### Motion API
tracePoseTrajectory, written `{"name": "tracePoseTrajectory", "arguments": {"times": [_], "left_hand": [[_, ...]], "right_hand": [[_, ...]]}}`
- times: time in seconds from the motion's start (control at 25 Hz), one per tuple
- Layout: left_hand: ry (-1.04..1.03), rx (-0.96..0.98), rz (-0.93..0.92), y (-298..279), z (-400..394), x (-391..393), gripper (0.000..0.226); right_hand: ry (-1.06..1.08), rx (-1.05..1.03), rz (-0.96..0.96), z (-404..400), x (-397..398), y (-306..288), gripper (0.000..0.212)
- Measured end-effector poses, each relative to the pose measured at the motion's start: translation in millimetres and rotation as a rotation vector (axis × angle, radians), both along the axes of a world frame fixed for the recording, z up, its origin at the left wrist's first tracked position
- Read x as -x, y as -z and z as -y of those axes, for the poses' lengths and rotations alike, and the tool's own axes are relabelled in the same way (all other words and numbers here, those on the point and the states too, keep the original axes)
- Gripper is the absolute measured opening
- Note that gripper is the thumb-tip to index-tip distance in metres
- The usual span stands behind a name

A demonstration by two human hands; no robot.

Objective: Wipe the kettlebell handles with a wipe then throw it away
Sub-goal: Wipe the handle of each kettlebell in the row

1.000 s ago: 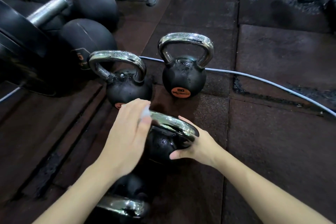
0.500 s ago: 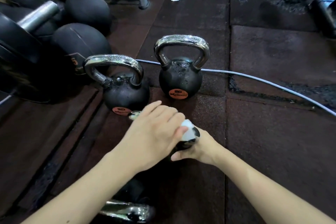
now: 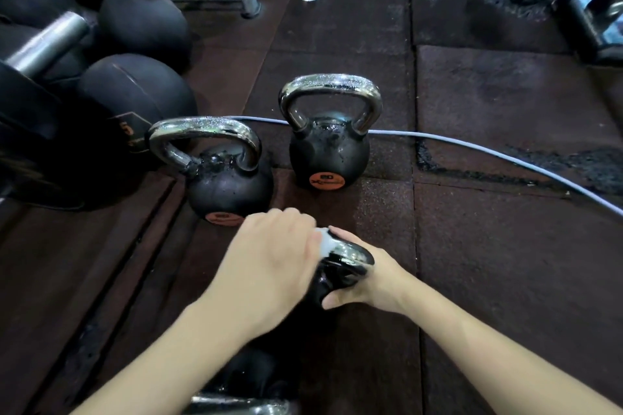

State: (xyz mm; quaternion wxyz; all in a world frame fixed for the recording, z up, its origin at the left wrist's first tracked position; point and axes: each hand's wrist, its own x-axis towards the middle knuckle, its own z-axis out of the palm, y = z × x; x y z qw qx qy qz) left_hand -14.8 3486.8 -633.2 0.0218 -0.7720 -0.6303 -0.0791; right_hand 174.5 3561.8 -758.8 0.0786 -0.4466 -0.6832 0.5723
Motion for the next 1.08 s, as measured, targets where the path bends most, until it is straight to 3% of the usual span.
{"name": "tracePoseTrajectory", "arguments": {"times": [0.12,0.2,0.32,0.4,0.44,0.56,0.6,0.76,0.92,1.0,1.08], "left_hand": [[0.015,0.036,-0.109,15.3,-14.9,-48.2,0.030],[0.032,0.077,-0.128,25.9,-17.1,-65.8,0.036],[0.085,0.047,-0.041,17.7,-6.0,-34.6,0.029],[0.025,0.021,0.049,14.6,3.0,10.6,0.026],[-0.026,0.064,0.089,14.0,5.0,31.6,0.027],[-0.180,0.151,0.306,18.6,6.6,65.1,0.035],[-0.196,0.166,0.296,16.0,6.0,60.2,0.037],[0.002,0.033,-0.041,3.7,-2.6,7.2,0.030],[0.100,-0.084,-0.077,10.7,-5.3,-36.1,0.025],[0.099,-0.138,-0.032,9.8,0.4,-21.0,0.020],[-0.016,-0.063,-0.066,31.9,-3.4,19.4,0.013]], "right_hand": [[-0.086,-0.089,0.097,-2.1,1.8,-4.8,0.060],[-0.106,-0.038,0.139,-5.3,0.3,-2.7,0.037],[-0.001,-0.034,0.009,-1.7,-1.4,2.5,0.073],[0.000,-0.022,-0.029,1.5,-0.2,6.0,0.111],[0.004,-0.002,-0.044,2.1,0.0,8.0,0.120],[0.042,0.071,-0.095,2.1,-1.2,8.8,0.122],[0.047,0.063,-0.088,1.3,-1.8,7.7,0.121],[0.038,0.027,-0.055,2.9,-0.1,10.4,0.120],[0.030,-0.017,-0.026,3.5,1.4,13.6,0.079],[0.030,-0.028,-0.045,3.1,0.5,14.5,0.099],[0.024,-0.038,-0.085,3.3,-1.8,18.8,0.120]]}}
